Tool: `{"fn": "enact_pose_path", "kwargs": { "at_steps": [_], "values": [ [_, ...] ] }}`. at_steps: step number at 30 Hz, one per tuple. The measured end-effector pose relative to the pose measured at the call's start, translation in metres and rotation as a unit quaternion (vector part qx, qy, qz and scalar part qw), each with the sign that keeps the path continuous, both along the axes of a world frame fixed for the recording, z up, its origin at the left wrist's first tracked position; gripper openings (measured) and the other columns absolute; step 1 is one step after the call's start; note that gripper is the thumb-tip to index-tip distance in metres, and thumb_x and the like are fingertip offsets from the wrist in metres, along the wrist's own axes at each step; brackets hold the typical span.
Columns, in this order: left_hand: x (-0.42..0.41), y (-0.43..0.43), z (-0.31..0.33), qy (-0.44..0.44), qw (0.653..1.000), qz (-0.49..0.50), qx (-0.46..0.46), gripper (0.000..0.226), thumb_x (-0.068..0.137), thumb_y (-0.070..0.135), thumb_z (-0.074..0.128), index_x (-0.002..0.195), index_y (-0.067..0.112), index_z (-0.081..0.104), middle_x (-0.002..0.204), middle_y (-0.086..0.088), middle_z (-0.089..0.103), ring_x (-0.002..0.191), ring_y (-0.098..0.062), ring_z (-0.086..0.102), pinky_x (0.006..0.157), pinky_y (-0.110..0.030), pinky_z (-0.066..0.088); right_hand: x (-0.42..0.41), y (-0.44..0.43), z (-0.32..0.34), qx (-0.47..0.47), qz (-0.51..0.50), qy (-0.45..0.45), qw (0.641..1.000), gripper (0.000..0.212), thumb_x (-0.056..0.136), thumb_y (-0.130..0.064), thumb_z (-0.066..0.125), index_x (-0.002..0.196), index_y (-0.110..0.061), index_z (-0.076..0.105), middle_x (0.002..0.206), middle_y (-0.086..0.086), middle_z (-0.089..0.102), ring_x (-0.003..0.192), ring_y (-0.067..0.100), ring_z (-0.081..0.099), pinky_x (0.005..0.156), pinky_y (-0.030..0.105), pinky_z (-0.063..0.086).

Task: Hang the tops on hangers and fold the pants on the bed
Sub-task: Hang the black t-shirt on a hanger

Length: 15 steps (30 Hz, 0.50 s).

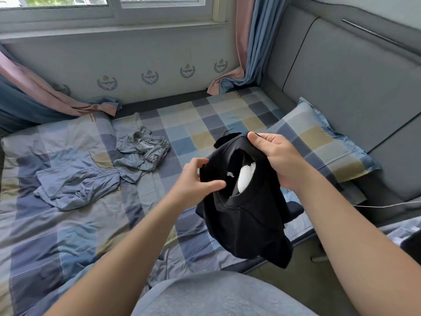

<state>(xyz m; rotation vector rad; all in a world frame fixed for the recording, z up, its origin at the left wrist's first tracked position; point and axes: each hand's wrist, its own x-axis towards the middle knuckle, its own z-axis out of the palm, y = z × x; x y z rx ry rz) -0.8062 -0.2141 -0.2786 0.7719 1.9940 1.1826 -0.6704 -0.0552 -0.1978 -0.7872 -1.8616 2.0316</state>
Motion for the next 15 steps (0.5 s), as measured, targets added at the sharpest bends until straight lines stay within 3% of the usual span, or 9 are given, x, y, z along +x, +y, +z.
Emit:
{"fn": "enact_pose_path", "kwargs": {
  "at_steps": [3,7,11,13,15],
  "values": [
    [0.016,0.006,-0.009,0.038,0.997,-0.065,0.001,0.070,0.080,0.033,0.083,0.139,0.025,0.046,0.129,0.006,0.053,0.118,-0.014,0.053,0.099,-0.027,0.045,0.002,-0.002,0.006,-0.053,0.039,0.024,0.998,0.035,0.097,-0.031,0.055,0.099,0.002,0.068,0.083,0.011,0.069,0.072,0.019,0.066,0.070,0.028,0.056],
    [0.022,0.011,-0.026,0.121,0.992,-0.045,0.013,0.051,0.080,0.033,0.080,0.123,0.028,0.052,0.123,0.006,0.054,0.113,-0.013,0.053,0.098,-0.030,0.044,0.006,-0.004,0.015,-0.100,0.081,0.042,0.991,0.032,0.091,-0.031,0.056,0.089,-0.002,0.067,0.076,0.010,0.067,0.065,0.018,0.065,0.062,0.025,0.056],
    [0.025,0.013,-0.032,0.159,0.986,-0.051,0.025,0.028,0.082,0.026,0.074,0.100,0.030,0.053,0.099,0.009,0.061,0.092,-0.009,0.058,0.083,-0.034,0.052,0.010,-0.002,0.014,-0.118,0.095,0.042,0.988,0.030,0.090,-0.029,0.055,0.079,-0.005,0.069,0.072,0.010,0.065,0.062,0.017,0.064,0.060,0.026,0.055],
    [0.023,0.012,-0.031,0.129,0.990,-0.053,0.011,0.026,0.085,0.023,0.073,0.090,0.031,0.049,0.082,0.009,0.060,0.075,-0.009,0.057,0.069,-0.030,0.049,0.012,0.002,0.012,-0.113,0.079,0.041,0.990,0.031,0.089,-0.032,0.056,0.078,-0.007,0.070,0.073,0.010,0.065,0.064,0.018,0.063,0.062,0.026,0.054],
    [0.017,0.010,-0.033,0.067,0.996,-0.054,-0.004,0.027,0.087,0.025,0.074,0.092,0.030,0.048,0.074,0.004,0.058,0.067,-0.013,0.053,0.065,-0.030,0.044,0.016,0.010,0.006,-0.107,0.057,0.040,0.992,0.033,0.088,-0.035,0.058,0.086,-0.005,0.070,0.081,0.012,0.067,0.073,0.022,0.064,0.069,0.029,0.055]
  ]
}}
